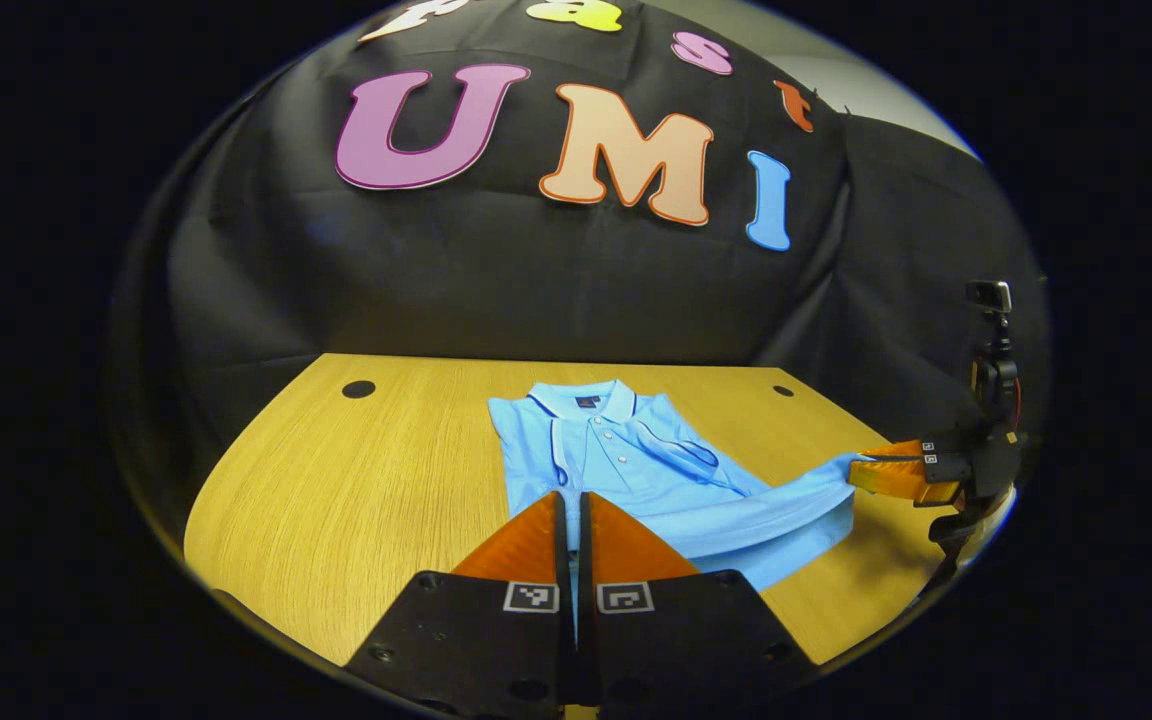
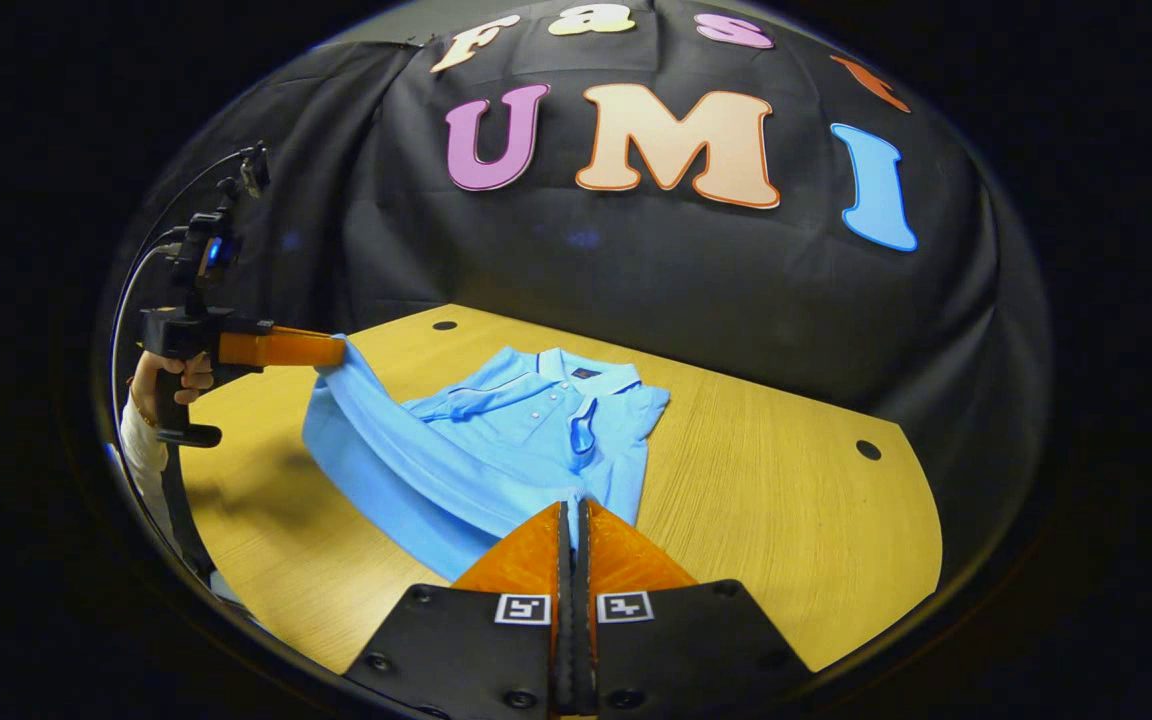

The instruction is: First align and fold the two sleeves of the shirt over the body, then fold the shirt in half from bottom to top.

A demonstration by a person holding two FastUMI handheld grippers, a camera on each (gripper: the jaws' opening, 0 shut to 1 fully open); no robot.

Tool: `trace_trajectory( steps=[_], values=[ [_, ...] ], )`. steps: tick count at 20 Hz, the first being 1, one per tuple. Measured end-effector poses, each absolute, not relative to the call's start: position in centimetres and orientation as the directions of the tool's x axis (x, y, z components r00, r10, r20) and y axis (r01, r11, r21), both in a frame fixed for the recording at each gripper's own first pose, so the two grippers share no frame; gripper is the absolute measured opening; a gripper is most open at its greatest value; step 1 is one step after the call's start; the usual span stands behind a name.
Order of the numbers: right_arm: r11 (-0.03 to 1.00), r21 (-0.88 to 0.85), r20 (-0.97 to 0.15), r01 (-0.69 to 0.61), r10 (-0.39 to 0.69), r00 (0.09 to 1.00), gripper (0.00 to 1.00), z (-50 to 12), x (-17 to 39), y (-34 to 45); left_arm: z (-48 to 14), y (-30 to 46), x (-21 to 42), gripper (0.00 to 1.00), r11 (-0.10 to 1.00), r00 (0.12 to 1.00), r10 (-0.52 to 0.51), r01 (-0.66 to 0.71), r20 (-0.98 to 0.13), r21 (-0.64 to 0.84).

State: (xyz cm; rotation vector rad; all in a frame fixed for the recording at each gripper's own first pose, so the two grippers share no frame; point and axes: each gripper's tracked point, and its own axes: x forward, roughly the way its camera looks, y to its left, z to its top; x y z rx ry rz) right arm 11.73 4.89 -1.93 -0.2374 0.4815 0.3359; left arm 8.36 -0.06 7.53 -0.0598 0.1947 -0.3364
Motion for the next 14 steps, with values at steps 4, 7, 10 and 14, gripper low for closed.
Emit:
trace_trajectory(
  steps=[4, 7, 10, 14],
  values=[
    [0.927, -0.137, -0.494, -0.349, 0.242, 0.835, 0.02, -0.8, 16.6, 4.9, 9.2, 0.3, 12.8, 0.00, 0.948, 0.929, -0.318, 0.308, -0.189, -0.081],
    [0.925, -0.168, -0.500, -0.342, 0.219, 0.838, 0.02, -0.2, 20.0, 5.2, 9.8, 0.4, 16.1, 0.00, 0.951, 0.930, -0.309, 0.300, -0.200, -0.077],
    [0.924, -0.192, -0.507, -0.331, 0.196, 0.840, 0.02, -0.5, 23.6, 5.3, 9.6, 1.1, 19.7, 0.00, 0.959, 0.934, -0.282, 0.274, -0.218, -0.068],
    [0.924, -0.213, -0.533, -0.317, 0.162, 0.831, 0.02, -2.6, 27.8, 5.1, 8.2, 1.2, 24.2, 0.00, 0.965, 0.927, -0.263, 0.252, -0.269, -0.073]
  ],
)
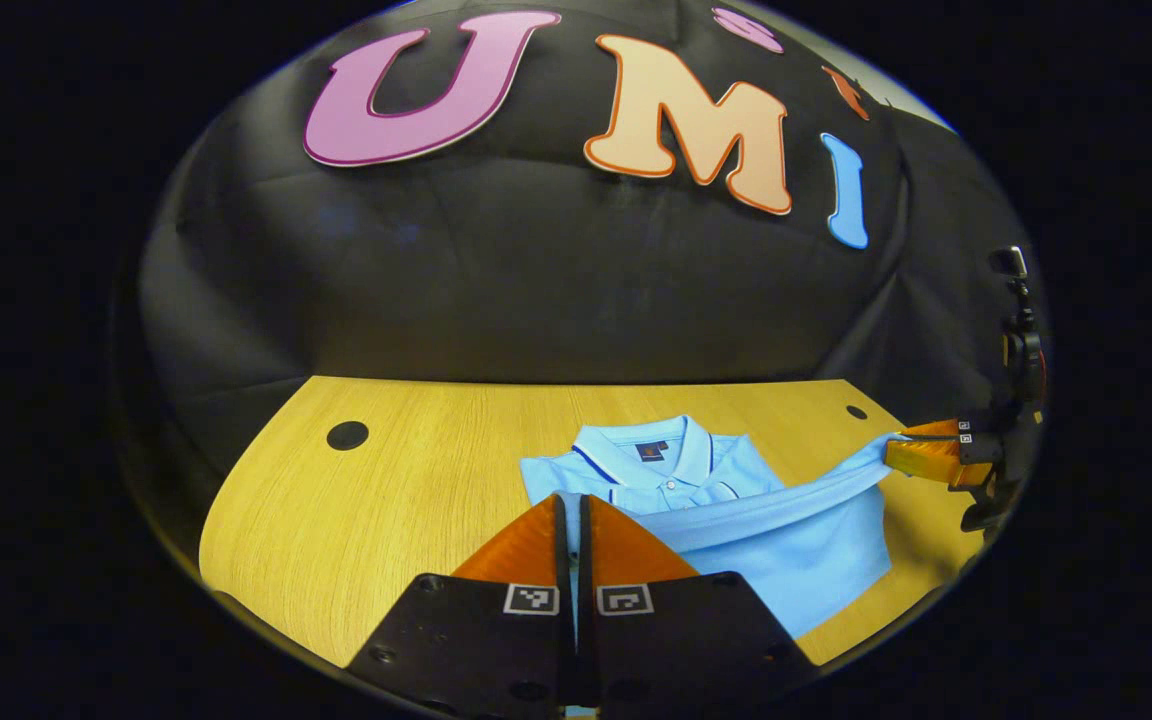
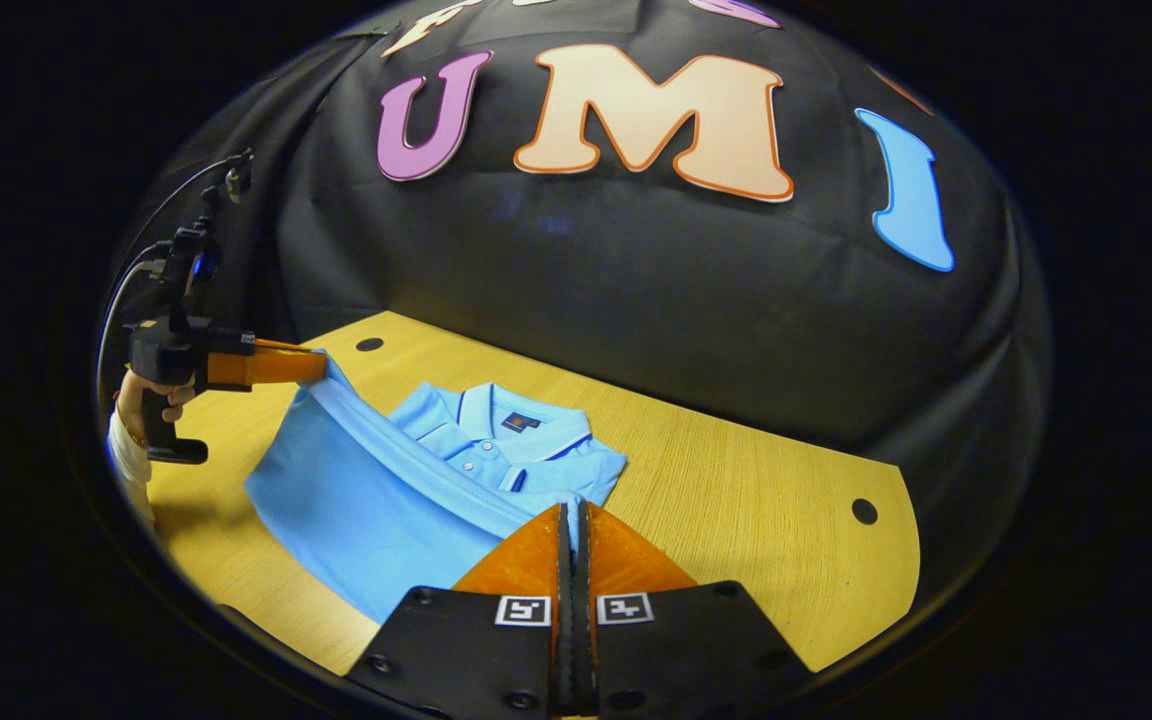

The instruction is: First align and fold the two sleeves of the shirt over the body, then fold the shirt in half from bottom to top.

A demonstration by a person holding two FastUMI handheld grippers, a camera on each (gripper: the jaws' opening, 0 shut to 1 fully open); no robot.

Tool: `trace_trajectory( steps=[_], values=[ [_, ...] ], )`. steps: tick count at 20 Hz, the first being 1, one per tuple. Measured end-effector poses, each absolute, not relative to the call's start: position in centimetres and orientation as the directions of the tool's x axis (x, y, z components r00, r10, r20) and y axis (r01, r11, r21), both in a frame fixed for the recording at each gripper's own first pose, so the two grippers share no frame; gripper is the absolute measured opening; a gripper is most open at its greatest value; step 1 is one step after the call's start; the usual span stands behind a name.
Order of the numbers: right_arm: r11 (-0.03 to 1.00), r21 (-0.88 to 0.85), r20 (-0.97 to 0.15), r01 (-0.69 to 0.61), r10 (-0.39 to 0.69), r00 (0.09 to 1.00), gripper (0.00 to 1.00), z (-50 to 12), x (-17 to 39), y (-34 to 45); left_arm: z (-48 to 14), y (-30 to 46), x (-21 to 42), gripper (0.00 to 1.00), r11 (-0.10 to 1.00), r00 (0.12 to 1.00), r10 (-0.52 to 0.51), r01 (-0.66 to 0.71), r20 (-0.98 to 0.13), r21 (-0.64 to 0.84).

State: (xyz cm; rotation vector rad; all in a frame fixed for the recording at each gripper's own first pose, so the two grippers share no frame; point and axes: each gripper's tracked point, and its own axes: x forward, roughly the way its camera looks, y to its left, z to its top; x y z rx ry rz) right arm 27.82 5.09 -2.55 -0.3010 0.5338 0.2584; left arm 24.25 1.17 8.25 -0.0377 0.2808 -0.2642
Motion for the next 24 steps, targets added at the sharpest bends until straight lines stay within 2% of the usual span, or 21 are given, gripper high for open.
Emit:
trace_trajectory(
  steps=[6, 9, 10, 12, 13, 14, 16, 17, 24],
  values=[
    [0.945, -0.201, -0.579, -0.260, 0.100, 0.809, 0.02, -7.5, 33.1, 4.1, 5.7, 0.8, 29.8, 0.00, 0.974, 0.927, -0.211, 0.225, -0.311, 0.008],
    [0.953, -0.186, -0.579, -0.239, 0.090, 0.810, 0.03, -9.3, 34.5, 4.1, 4.4, 1.5, 31.7, 0.00, 0.985, 0.941, -0.140, 0.165, -0.309, 0.056],
    [0.953, -0.197, -0.576, -0.232, 0.079, 0.814, 0.04, -9.4, 34.7, 3.8, 4.4, 2.5, 32.1, 0.02, 0.988, 0.948, -0.093, 0.125, -0.303, 0.088],
    [0.954, -0.190, -0.579, -0.232, 0.082, 0.811, 0.10, -9.5, 34.6, 3.7, 4.4, 2.9, 32.4, 0.08, 0.989, 0.953, -0.075, 0.108, -0.292, 0.099],
    [0.956, -0.180, -0.577, -0.233, 0.090, 0.812, 0.29, -9.2, 34.6, 3.7, 4.5, 2.9, 32.1, 0.15, 0.990, 0.953, -0.078, 0.109, -0.293, 0.089],
    [0.957, -0.178, -0.566, -0.229, 0.091, 0.819, 0.39, -8.6, 34.7, 3.5, 4.6, 3.1, 31.9, 0.41, 0.991, 0.953, -0.076, 0.104, -0.293, 0.081],
    [0.961, -0.164, -0.541, -0.223, 0.101, 0.835, 0.82, -7.4, 34.6, 3.5, 5.6, 3.5, 31.2, 0.94, 0.994, 0.960, -0.069, 0.088, -0.272, 0.058],
    [0.961, -0.157, -0.532, -0.226, 0.110, 0.840, 0.98, -6.9, 34.4, 3.7, 6.1, 3.8, 30.8, 0.99, 0.996, 0.962, -0.064, 0.080, -0.264, 0.049],
    [0.967, -0.104, -0.427, -0.230, 0.166, 0.889, 1.00, -2.5, 29.7, 4.5, 9.2, 4.0, 25.7, 0.99, 0.997, 0.976, -0.079, 0.078, -0.205, -0.015]
  ],
)
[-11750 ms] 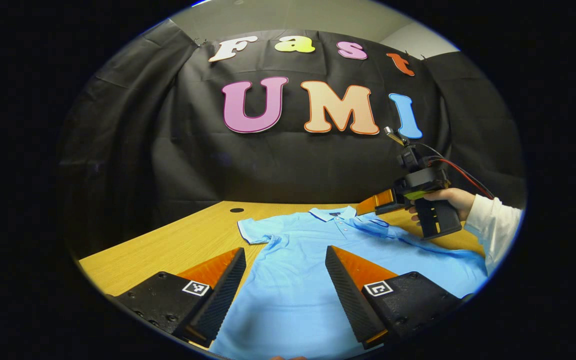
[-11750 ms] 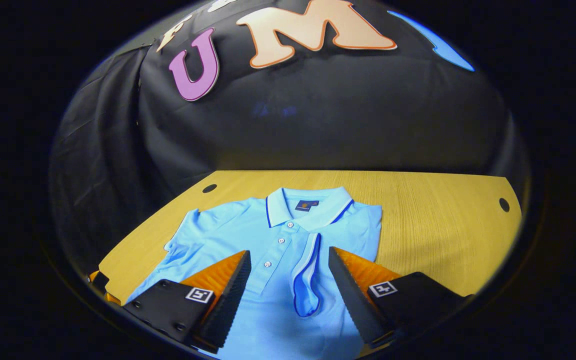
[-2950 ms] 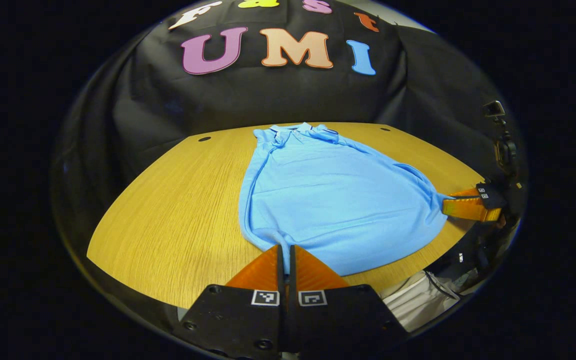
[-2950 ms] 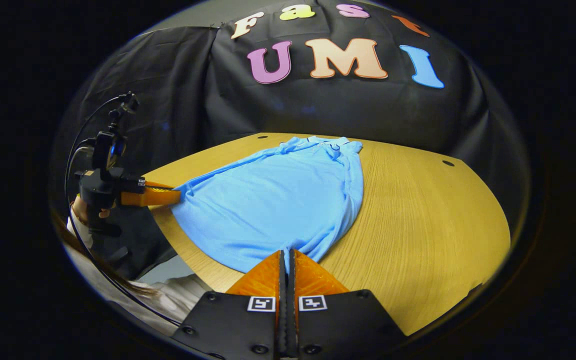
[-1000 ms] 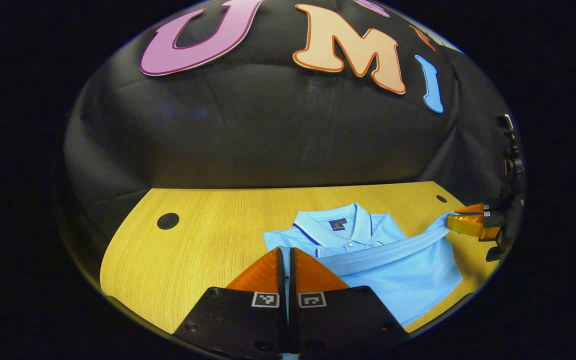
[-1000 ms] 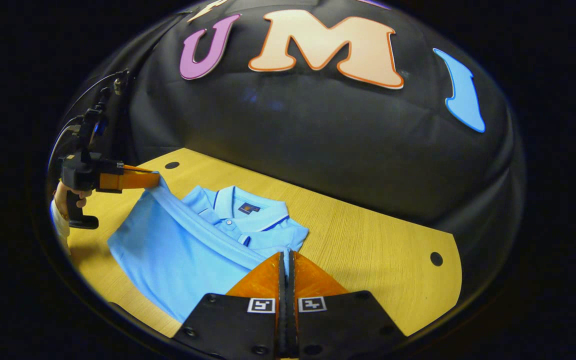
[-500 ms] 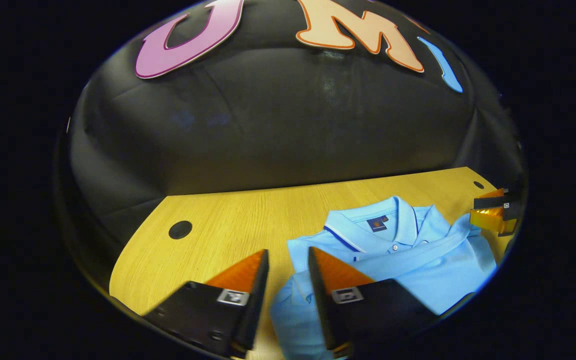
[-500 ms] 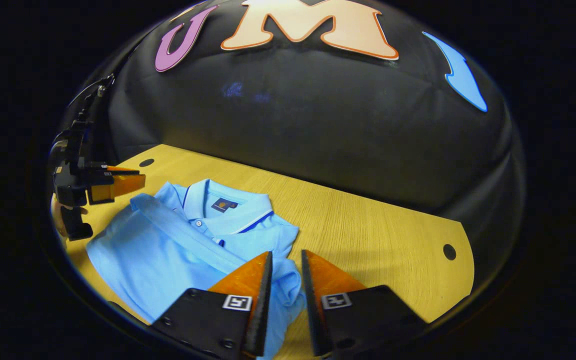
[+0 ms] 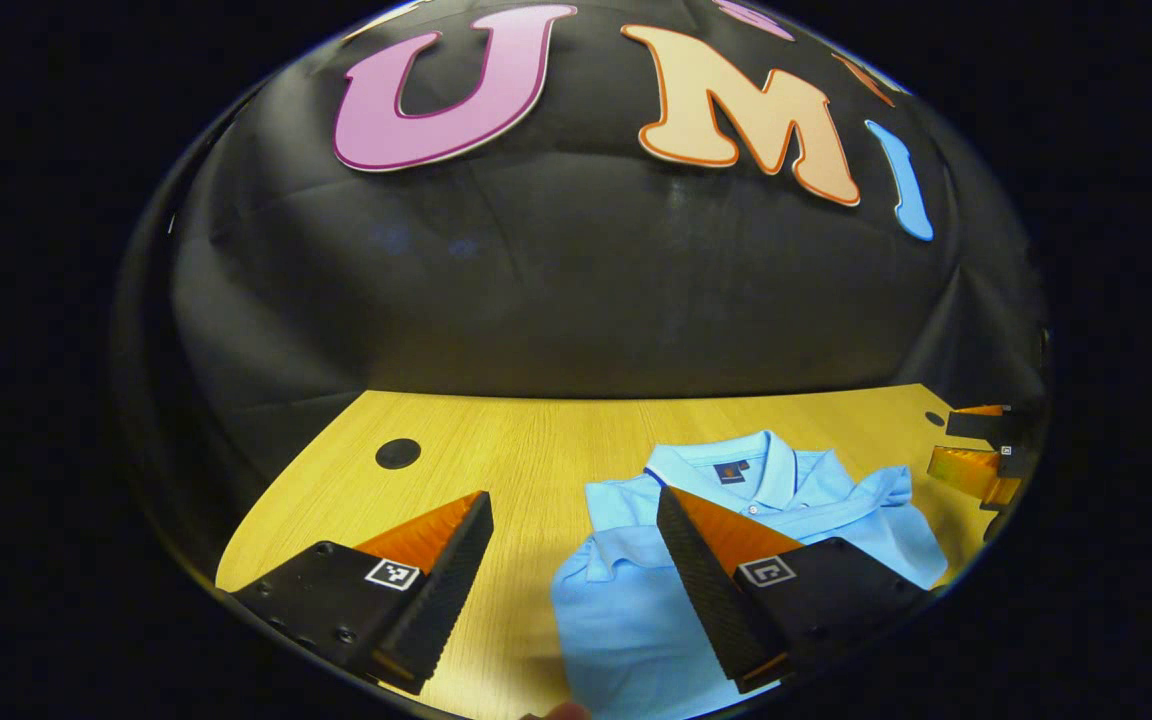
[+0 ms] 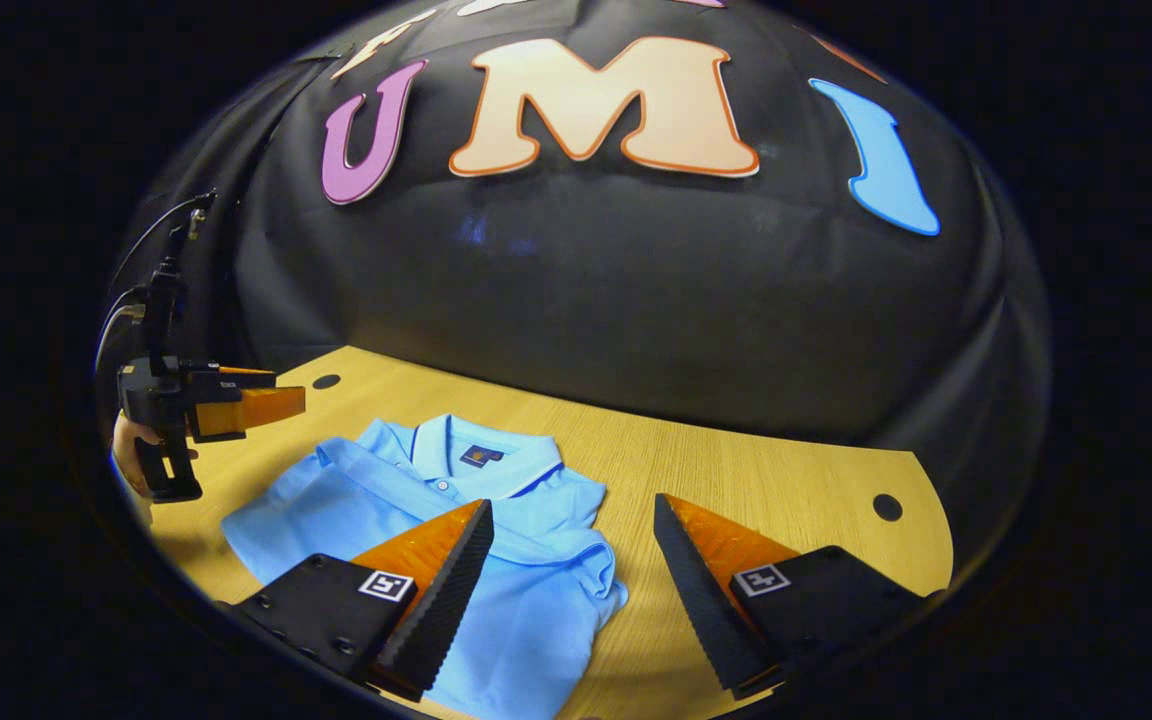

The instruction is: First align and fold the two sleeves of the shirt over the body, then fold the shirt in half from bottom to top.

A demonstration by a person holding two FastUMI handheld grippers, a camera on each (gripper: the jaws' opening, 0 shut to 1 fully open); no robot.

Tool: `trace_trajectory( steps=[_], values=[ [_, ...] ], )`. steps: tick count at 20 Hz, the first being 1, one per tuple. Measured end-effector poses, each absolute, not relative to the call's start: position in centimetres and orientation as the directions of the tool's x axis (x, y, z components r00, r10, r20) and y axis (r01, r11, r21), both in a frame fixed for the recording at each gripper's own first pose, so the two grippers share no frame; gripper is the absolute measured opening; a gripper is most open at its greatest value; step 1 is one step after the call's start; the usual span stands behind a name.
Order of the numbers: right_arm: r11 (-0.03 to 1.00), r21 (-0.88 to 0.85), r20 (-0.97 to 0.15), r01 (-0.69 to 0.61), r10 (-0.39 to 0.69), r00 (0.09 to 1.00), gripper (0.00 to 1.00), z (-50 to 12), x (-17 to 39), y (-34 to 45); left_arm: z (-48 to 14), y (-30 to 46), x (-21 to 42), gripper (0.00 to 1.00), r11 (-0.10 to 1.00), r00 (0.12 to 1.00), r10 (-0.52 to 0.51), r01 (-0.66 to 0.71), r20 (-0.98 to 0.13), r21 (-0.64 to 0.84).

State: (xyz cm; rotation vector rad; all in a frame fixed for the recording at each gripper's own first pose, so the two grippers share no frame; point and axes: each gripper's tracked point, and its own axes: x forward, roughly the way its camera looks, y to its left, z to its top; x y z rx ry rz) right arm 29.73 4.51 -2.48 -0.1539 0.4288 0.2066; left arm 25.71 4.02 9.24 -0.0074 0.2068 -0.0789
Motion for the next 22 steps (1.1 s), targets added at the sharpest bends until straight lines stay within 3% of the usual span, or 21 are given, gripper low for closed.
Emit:
trace_trajectory(
  steps=[5, 13, 22],
  values=[
    [0.969, -0.111, -0.323, -0.221, 0.175, 0.930, 1.00, 1.1, 23.9, 4.2, 9.8, 2.3, 19.8, 0.96, 0.988, 0.970, -0.153, 0.146, -0.187, -0.047],
    [0.969, -0.122, -0.218, -0.215, 0.186, 0.958, 1.00, 3.2, 14.5, 4.3, 8.5, 0.2, 11.1, 0.96, 0.983, 0.970, -0.186, 0.183, -0.157, -0.035],
    [0.986, -0.084, -0.203, -0.141, 0.122, 0.972, 1.00, 1.5, 10.1, 2.0, 4.3, 1.9, 5.1, 0.95, 0.993, 0.977, -0.107, 0.096, -0.183, -0.065]
  ],
)
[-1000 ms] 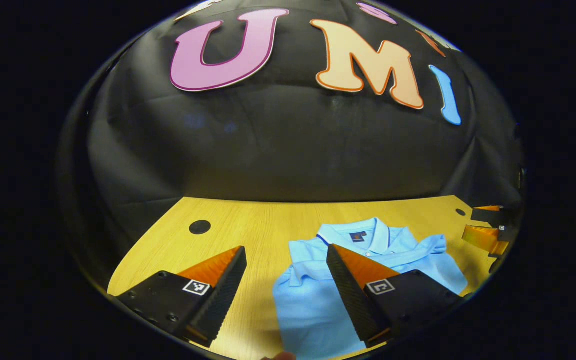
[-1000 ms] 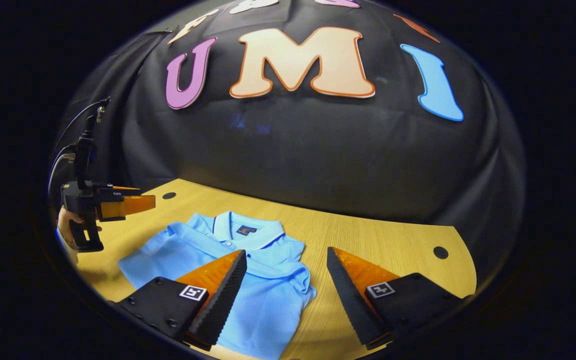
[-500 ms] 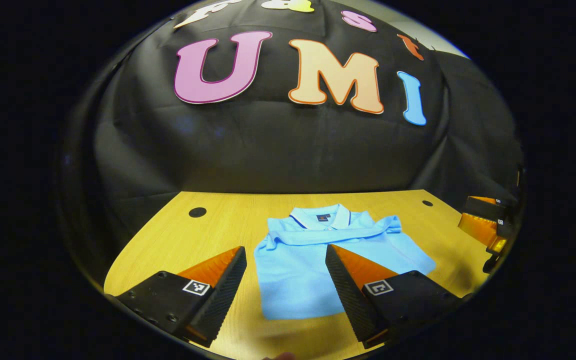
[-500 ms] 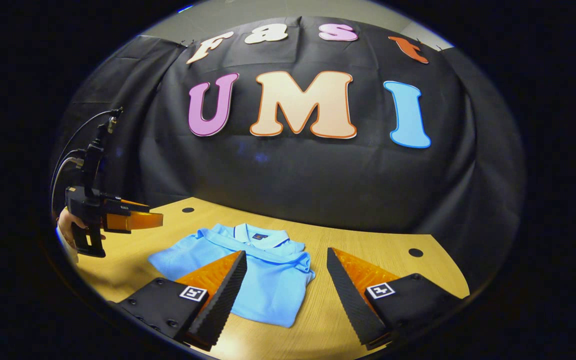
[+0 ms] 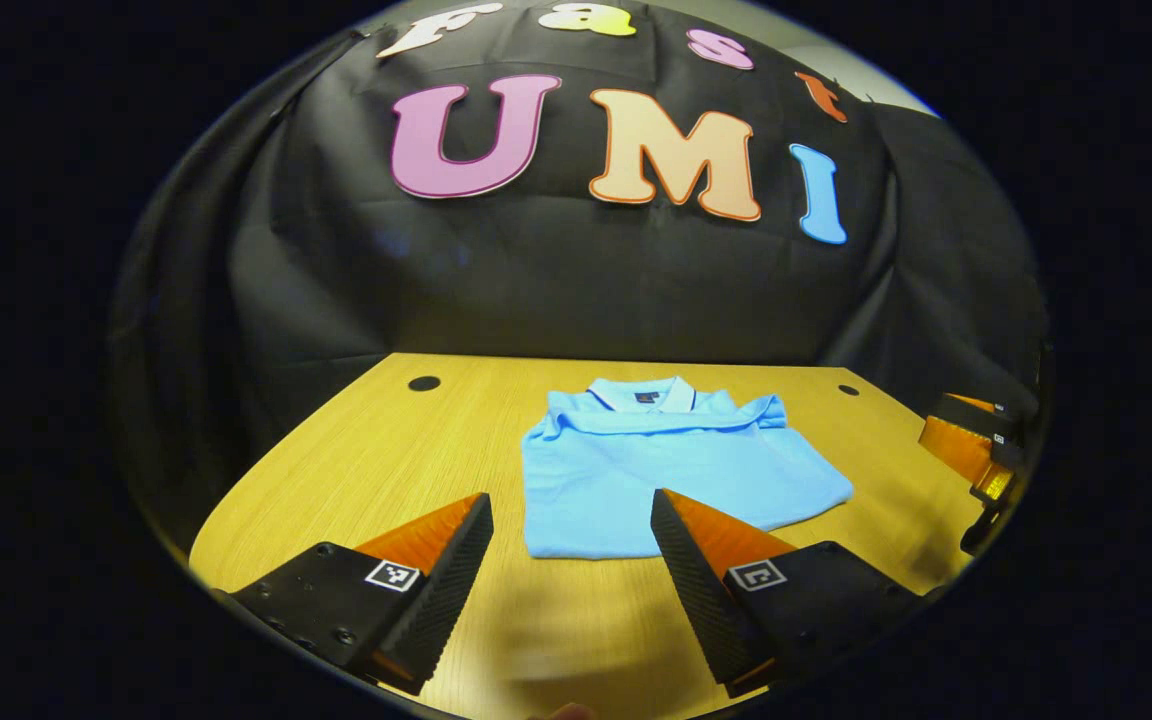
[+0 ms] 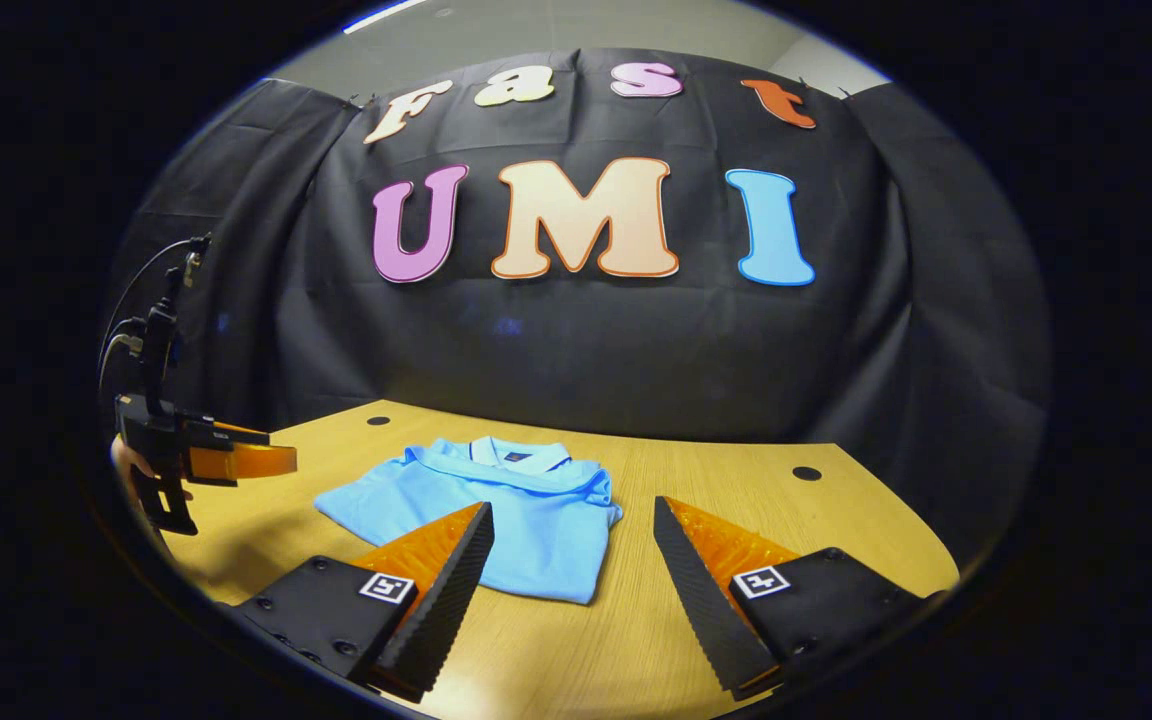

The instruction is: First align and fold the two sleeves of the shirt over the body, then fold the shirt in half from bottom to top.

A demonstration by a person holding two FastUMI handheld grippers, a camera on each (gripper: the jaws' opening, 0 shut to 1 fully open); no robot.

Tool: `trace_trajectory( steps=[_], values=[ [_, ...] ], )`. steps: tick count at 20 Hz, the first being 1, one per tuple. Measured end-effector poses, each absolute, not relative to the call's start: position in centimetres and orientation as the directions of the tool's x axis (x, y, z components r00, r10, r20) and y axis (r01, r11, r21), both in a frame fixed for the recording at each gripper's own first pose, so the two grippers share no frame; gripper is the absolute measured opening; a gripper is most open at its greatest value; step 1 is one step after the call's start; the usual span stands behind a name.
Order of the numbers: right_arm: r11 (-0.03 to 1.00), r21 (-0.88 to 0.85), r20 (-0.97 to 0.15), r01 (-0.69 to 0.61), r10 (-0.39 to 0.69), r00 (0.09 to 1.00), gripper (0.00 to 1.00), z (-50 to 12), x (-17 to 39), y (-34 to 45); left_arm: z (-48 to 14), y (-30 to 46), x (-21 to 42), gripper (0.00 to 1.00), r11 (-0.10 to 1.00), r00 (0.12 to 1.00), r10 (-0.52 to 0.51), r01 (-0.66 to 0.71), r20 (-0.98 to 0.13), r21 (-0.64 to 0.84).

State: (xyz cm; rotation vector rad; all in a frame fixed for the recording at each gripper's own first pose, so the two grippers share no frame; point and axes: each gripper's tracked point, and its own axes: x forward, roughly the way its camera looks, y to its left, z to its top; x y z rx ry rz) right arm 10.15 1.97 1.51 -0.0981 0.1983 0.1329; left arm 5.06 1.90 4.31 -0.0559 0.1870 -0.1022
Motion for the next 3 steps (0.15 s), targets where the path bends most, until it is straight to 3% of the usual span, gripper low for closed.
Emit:
trace_trajectory(
  steps=[3],
  values=[
    [0.988, -0.065, -0.198, -0.138, 0.123, 0.972, 0.99, 1.11, 9.90, 2.03, 3.66, 2.34, 4.52, 0.96, 0.992, 0.977, -0.094, 0.076, -0.193, -0.099]
  ],
)
